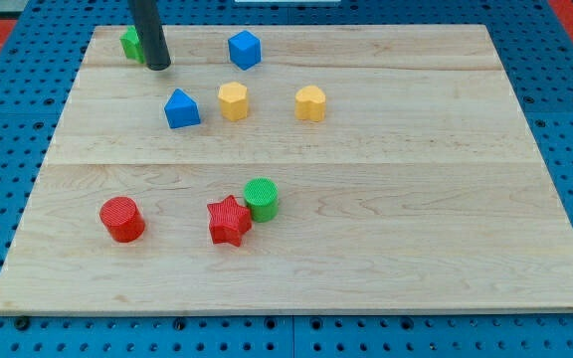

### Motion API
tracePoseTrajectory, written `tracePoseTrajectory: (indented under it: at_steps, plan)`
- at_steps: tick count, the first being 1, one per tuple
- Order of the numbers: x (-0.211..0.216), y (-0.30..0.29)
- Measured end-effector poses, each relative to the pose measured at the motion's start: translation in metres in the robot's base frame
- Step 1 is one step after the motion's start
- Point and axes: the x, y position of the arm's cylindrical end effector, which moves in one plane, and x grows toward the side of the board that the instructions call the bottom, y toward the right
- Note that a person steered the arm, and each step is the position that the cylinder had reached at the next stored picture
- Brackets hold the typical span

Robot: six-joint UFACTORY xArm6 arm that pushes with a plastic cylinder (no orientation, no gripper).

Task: Push the blue cube closer to the yellow hexagon

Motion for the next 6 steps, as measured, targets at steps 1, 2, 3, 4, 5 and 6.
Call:
tracePoseTrajectory:
  at_steps: [1,2,3,4,5,6]
  plan:
    - [0.000,0.000]
    - [0.000,0.003]
    - [0.000,0.003]
    - [-0.028,0.029]
    - [-0.031,0.076]
    - [-0.053,0.114]
